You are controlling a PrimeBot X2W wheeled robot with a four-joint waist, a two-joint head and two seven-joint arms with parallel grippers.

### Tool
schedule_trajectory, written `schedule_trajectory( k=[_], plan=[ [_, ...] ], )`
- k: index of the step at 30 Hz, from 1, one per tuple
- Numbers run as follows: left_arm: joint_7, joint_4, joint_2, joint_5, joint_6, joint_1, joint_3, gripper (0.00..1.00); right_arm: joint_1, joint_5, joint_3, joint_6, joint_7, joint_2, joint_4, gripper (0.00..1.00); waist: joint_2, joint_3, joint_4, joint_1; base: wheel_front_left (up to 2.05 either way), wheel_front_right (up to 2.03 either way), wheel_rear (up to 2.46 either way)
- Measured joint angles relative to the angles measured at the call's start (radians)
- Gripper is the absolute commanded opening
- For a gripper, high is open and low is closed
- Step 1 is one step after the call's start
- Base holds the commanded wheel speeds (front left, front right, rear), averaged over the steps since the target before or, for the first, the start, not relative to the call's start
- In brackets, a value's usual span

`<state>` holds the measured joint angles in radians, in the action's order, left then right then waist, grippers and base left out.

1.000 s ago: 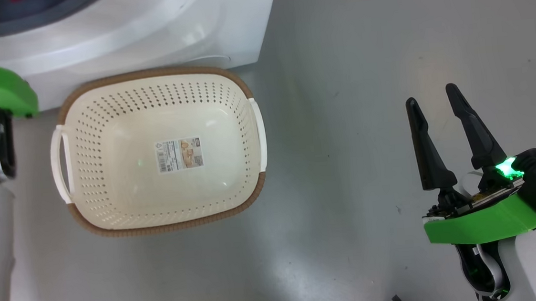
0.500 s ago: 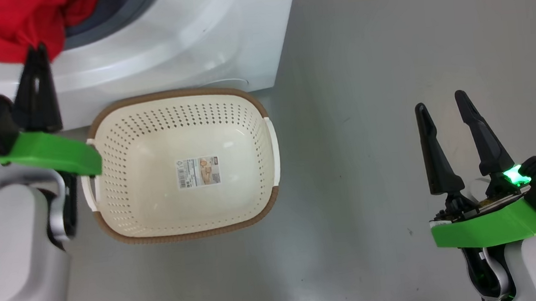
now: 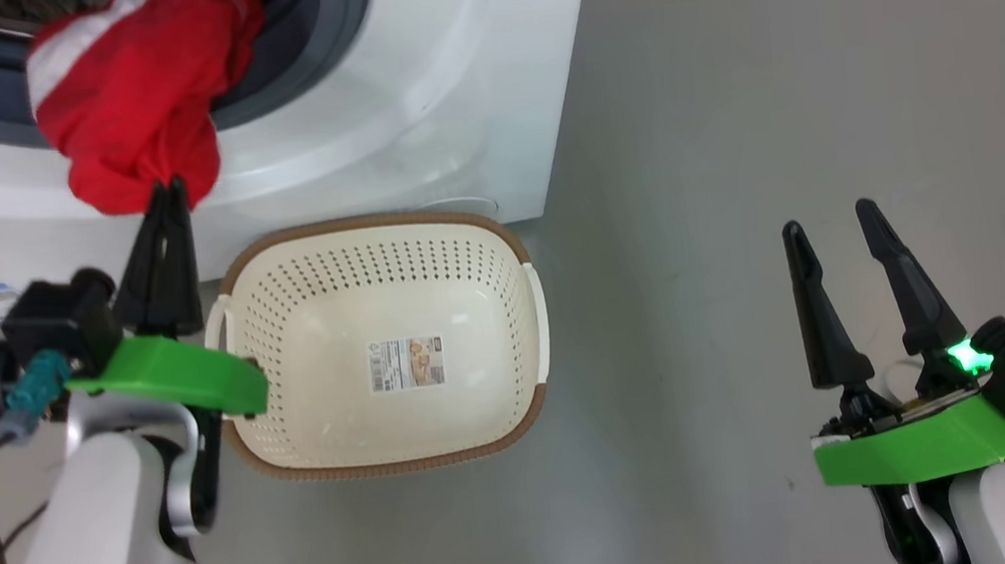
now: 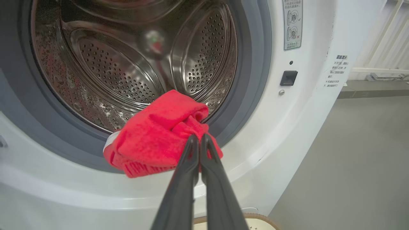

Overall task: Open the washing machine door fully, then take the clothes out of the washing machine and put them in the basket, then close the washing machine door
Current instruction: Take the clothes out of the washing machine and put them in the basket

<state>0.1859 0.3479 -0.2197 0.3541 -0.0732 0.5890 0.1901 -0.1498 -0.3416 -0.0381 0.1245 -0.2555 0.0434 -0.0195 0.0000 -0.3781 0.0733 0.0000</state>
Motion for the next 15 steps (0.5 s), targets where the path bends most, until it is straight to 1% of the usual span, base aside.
schedule_trajectory(
  k=[15],
  plan=[
    [-0.010, -0.140, 0.032, 0.027, -0.034, -0.178, 0.035, 0.00, 0.067, 0.000, 0.032, 0.000, 0.000, -0.001, -0.004, 1.00, 0.0000, 0.109, -0.022, 0.0000, 0.00, 0.00, 0.00]
  ],
)
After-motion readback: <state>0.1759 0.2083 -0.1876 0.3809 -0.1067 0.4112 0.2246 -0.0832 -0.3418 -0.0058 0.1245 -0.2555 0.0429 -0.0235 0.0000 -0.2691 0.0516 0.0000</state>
